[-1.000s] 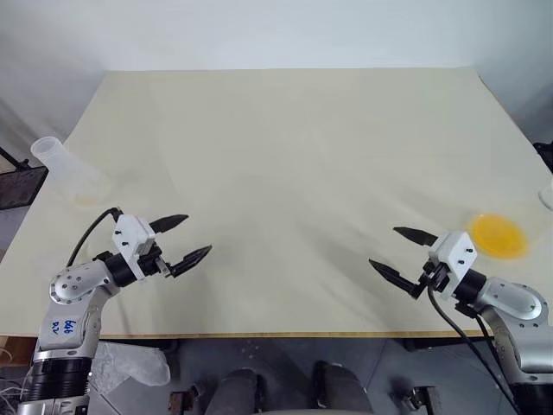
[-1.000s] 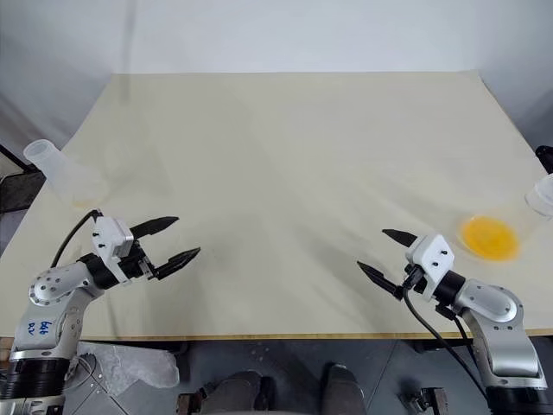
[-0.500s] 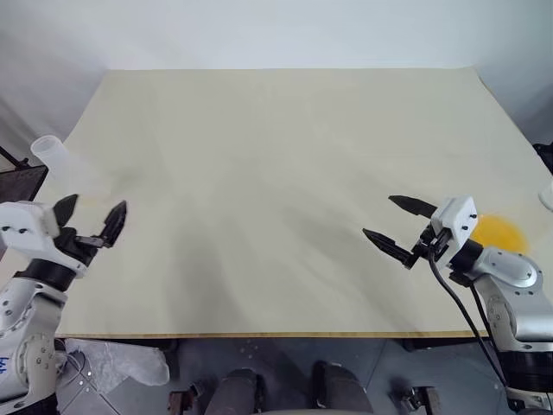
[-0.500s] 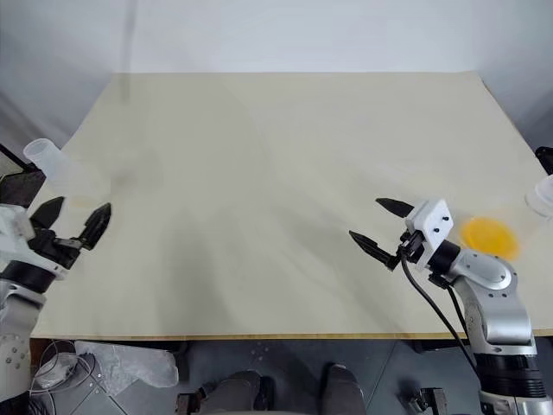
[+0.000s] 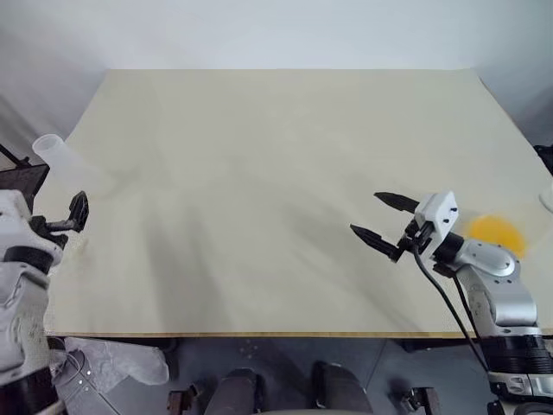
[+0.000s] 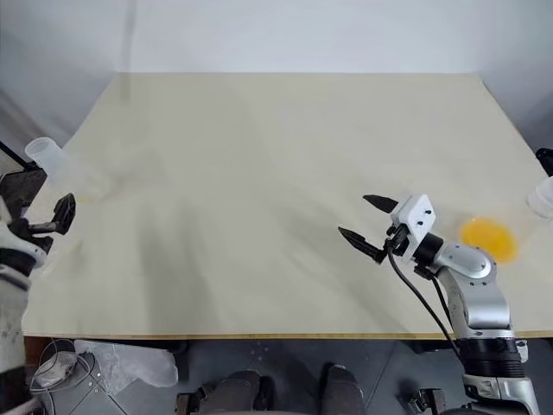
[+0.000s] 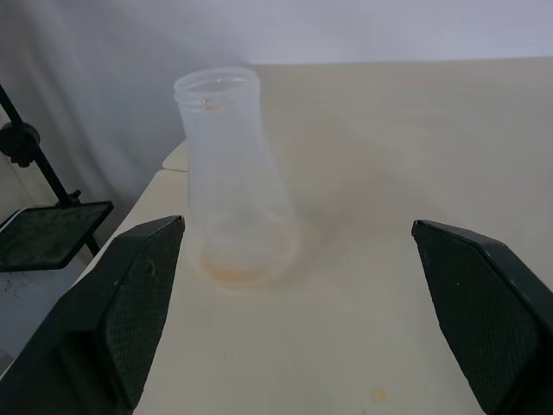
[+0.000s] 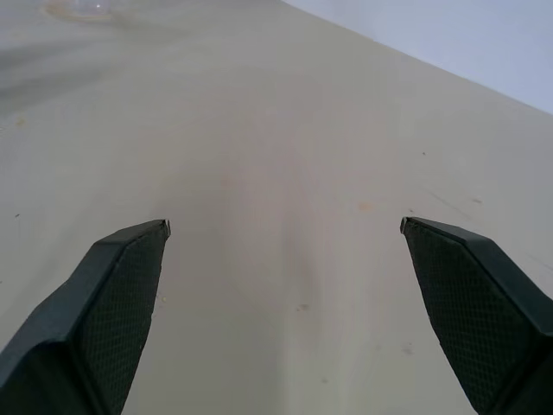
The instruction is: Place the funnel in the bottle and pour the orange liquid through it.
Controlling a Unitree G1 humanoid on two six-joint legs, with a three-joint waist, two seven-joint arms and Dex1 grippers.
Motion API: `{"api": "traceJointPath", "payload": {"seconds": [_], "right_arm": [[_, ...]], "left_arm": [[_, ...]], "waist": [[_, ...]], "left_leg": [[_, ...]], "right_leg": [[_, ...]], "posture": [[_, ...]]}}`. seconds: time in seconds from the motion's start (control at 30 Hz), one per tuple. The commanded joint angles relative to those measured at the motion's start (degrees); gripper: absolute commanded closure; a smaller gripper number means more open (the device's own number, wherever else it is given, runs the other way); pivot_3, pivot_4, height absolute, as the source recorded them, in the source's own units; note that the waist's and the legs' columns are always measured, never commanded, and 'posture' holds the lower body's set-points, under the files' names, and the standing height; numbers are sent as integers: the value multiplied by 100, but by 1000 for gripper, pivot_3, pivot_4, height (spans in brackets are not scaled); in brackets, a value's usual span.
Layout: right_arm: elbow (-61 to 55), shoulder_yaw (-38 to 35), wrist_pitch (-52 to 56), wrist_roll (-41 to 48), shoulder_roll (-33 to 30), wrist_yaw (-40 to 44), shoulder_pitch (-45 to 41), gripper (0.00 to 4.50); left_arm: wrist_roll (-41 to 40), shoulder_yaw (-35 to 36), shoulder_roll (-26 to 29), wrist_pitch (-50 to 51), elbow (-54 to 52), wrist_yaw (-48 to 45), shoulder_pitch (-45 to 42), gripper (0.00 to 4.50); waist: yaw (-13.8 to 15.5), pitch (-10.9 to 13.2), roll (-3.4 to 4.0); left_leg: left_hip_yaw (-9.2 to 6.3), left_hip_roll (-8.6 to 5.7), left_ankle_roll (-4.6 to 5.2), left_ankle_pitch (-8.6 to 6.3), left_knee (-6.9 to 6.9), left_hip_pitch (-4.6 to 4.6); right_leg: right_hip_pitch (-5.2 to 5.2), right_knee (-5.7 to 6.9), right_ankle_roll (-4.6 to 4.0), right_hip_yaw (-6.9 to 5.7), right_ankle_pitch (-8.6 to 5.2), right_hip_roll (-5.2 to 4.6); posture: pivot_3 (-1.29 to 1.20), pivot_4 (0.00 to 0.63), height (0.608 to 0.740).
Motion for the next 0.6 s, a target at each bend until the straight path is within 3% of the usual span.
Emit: {"api": "traceJointPath", "payload": {"seconds": [0.03,0.33,0.6], "right_arm": [[-244,-134,-99,40,15,-95,106,12],[-745,-238,-2,32,48,-486,597,12],[-987,-316,7,46,51,-761,878,12]], "left_arm": [[369,-233,293,-406,763,-64,-593,0],[1041,-744,614,-1258,3019,90,-2177,0],[1109,-779,534,-1216,3119,384,-2305,0]], "waist": [[-9,0,-9],[-17,1,-16],[-23,4,-26]], "left_leg": [[-1,0,0,0,-1,-1],[2,2,-2,-1,-2,0],[0,3,-2,-1,-2,0]], "right_leg": [[-1,0,0,-3,0,1],[-3,2,1,-12,0,2],[-5,6,1,-16,0,0]], "posture": [[0,150,740],[0,150,740],[0,150,740]]}}
